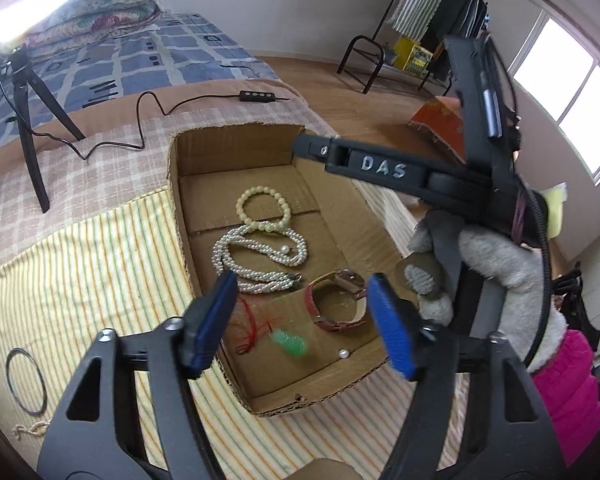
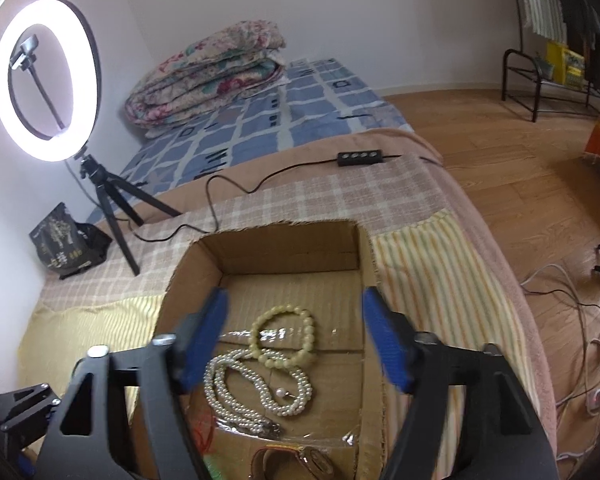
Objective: Organize jewelry
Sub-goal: 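Open the left tool over the box while the right tool releases the bracelet inside, then withdraw both open tools from the box back over the bed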
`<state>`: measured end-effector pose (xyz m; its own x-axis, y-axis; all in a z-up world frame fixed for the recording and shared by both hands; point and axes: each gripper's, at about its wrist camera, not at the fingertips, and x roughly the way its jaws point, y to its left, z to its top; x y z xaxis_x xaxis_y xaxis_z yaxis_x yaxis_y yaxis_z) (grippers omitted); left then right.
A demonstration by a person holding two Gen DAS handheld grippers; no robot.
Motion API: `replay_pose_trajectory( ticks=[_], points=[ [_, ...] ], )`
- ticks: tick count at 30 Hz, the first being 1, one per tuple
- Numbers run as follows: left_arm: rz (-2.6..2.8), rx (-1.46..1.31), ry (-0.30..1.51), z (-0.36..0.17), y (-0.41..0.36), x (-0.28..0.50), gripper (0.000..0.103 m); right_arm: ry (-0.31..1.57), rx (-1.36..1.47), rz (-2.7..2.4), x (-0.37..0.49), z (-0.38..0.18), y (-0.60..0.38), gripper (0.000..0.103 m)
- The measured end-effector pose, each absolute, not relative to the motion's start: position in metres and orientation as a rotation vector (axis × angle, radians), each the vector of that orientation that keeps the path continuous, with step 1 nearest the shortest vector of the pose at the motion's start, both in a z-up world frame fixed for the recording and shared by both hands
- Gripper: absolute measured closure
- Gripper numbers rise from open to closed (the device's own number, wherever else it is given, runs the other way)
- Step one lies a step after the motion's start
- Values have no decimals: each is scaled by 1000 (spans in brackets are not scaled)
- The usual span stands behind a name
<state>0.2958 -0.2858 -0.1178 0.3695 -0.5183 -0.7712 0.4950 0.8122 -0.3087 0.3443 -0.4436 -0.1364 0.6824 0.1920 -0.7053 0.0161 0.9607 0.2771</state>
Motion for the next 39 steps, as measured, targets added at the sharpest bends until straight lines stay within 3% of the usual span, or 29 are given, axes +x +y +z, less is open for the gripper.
replay_pose_trajectory(
  ticks=[24,39],
  points=[
    [-579,0,933,-75,-246,261,32,768,234,87,301,-87,-429,25],
    [-449,-8,866,-35,-136,221,32,694,185,191,242,-43,-383,25]
  ],
)
